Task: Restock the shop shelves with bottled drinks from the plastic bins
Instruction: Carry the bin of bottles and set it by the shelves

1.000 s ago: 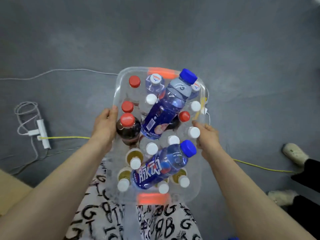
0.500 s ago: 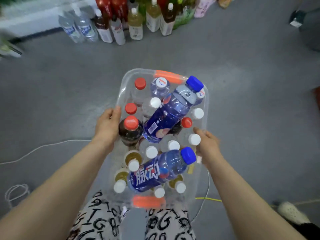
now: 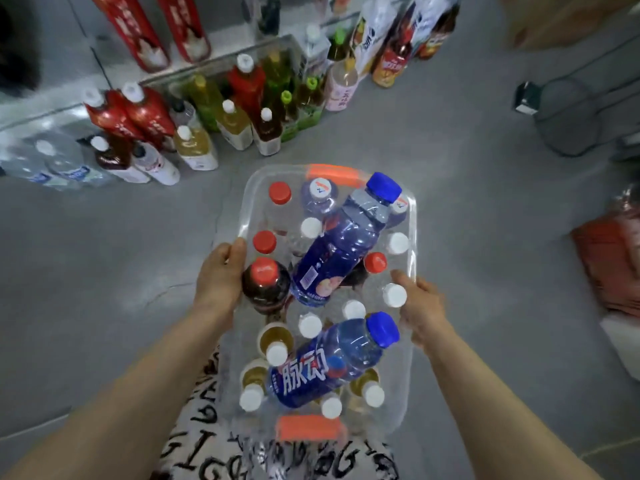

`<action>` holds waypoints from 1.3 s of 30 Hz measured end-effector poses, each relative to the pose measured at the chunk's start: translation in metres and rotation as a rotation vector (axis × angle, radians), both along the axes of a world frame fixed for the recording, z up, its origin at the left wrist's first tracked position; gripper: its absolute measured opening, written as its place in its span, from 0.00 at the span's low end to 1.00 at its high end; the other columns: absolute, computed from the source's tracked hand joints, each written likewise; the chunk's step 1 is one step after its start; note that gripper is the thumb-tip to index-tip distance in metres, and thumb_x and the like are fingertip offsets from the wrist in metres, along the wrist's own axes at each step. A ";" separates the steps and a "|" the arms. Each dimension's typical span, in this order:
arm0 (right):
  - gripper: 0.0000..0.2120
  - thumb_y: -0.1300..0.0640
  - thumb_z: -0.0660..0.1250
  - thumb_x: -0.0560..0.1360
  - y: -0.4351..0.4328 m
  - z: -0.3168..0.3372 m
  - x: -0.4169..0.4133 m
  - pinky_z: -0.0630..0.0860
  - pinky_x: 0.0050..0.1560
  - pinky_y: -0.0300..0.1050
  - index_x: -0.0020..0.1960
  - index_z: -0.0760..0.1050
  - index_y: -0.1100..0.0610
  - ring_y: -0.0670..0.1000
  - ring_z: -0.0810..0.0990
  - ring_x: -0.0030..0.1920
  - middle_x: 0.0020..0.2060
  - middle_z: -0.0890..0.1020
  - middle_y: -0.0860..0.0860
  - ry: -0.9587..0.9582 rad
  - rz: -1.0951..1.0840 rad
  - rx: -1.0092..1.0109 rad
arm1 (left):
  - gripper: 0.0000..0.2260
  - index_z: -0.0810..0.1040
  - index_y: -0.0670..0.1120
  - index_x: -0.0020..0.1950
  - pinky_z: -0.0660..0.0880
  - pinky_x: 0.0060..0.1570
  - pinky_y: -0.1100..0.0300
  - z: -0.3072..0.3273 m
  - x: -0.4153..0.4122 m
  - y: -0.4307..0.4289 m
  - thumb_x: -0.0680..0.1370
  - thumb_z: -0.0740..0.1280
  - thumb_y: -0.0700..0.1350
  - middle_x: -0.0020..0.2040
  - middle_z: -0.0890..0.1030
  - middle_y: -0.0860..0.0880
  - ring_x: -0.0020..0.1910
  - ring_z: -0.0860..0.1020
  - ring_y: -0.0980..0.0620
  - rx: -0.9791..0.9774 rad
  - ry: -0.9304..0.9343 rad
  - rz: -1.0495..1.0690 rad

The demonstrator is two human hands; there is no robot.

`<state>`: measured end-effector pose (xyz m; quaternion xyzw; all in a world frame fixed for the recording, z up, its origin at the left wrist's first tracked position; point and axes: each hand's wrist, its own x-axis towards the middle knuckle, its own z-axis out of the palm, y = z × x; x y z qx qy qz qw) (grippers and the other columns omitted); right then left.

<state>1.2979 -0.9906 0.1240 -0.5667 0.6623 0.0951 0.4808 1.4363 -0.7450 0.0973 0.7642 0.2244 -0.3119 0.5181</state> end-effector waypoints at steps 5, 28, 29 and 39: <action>0.14 0.49 0.71 0.77 -0.056 -0.022 0.056 0.67 0.31 0.44 0.38 0.74 0.55 0.53 0.71 0.33 0.34 0.76 0.56 -0.034 -0.047 0.049 | 0.16 0.71 0.50 0.38 0.71 0.51 0.49 -0.010 0.072 -0.067 0.82 0.61 0.55 0.38 0.75 0.48 0.43 0.73 0.47 0.039 -0.002 -0.071; 0.12 0.50 0.71 0.78 -0.333 -0.234 0.224 0.69 0.27 0.38 0.38 0.78 0.55 0.46 0.73 0.30 0.32 0.79 0.50 -0.072 -0.318 0.060 | 0.16 0.78 0.50 0.45 0.74 0.62 0.38 -0.215 0.310 -0.401 0.75 0.63 0.63 0.53 0.82 0.41 0.55 0.80 0.40 -0.011 0.048 -0.391; 0.12 0.51 0.71 0.78 -0.337 -0.243 0.230 0.68 0.25 0.37 0.39 0.78 0.56 0.46 0.72 0.29 0.32 0.79 0.50 -0.084 -0.354 0.056 | 0.15 0.78 0.51 0.43 0.74 0.61 0.38 -0.225 0.320 -0.411 0.75 0.63 0.62 0.52 0.82 0.42 0.55 0.80 0.40 -0.011 0.022 -0.403; 0.15 0.48 0.70 0.78 -0.328 -0.319 0.269 0.65 0.24 0.38 0.37 0.74 0.54 0.50 0.70 0.28 0.31 0.76 0.52 -0.059 -0.579 0.083 | 0.14 0.77 0.43 0.48 0.74 0.57 0.49 -0.290 0.393 -0.485 0.81 0.63 0.54 0.52 0.80 0.36 0.55 0.78 0.38 0.224 -0.163 -0.666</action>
